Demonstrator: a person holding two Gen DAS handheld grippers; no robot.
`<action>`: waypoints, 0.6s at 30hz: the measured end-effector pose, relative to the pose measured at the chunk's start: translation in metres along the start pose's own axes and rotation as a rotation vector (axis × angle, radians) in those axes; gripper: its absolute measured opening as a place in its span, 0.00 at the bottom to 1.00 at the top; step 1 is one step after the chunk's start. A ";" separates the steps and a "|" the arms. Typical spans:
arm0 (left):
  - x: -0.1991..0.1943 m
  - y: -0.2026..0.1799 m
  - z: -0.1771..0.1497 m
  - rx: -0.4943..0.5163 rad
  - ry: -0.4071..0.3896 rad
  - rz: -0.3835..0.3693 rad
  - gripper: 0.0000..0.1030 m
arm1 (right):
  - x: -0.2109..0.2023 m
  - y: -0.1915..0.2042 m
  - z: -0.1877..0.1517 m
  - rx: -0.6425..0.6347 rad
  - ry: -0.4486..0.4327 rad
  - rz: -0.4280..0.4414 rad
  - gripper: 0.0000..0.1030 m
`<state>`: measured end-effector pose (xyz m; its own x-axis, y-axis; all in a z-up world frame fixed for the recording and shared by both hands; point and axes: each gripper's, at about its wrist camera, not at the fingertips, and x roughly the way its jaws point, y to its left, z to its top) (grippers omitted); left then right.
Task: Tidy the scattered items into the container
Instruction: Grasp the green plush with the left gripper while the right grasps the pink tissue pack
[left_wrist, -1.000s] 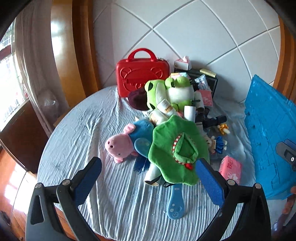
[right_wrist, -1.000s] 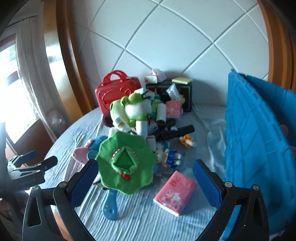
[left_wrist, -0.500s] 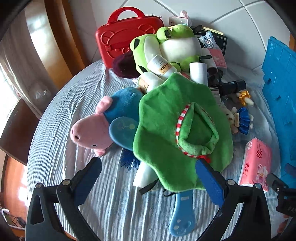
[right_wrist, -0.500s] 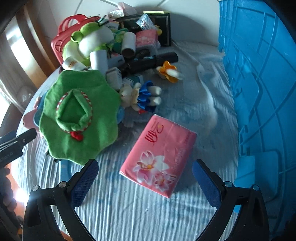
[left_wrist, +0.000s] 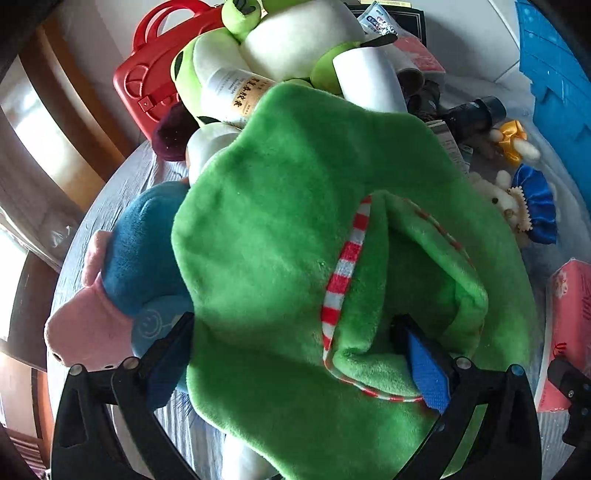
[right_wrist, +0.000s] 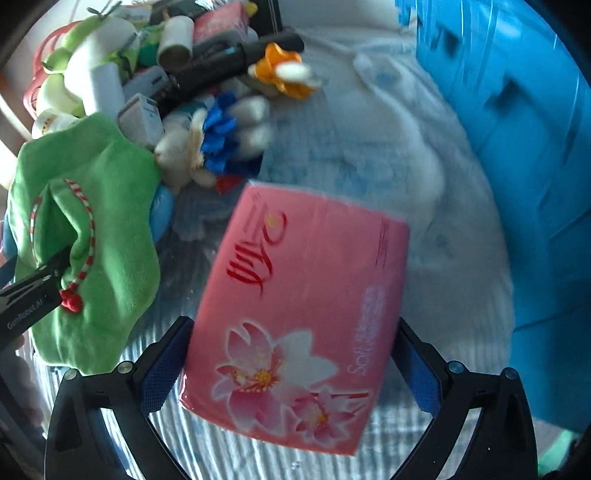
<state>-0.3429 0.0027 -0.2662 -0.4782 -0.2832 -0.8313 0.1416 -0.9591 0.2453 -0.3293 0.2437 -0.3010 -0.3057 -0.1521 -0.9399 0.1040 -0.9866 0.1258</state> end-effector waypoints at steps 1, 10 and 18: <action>0.001 0.000 0.001 -0.005 0.004 0.003 1.00 | 0.004 -0.002 -0.002 0.014 0.011 0.010 1.00; -0.001 0.001 -0.006 -0.016 -0.043 -0.001 1.00 | 0.013 0.000 -0.008 0.002 -0.011 -0.043 1.00; -0.005 0.001 -0.007 -0.025 -0.063 -0.003 0.98 | 0.018 -0.003 -0.011 0.037 -0.035 -0.081 1.00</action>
<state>-0.3343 0.0032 -0.2653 -0.5318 -0.2807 -0.7990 0.1616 -0.9598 0.2296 -0.3250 0.2443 -0.3215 -0.3448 -0.0727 -0.9359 0.0428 -0.9972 0.0617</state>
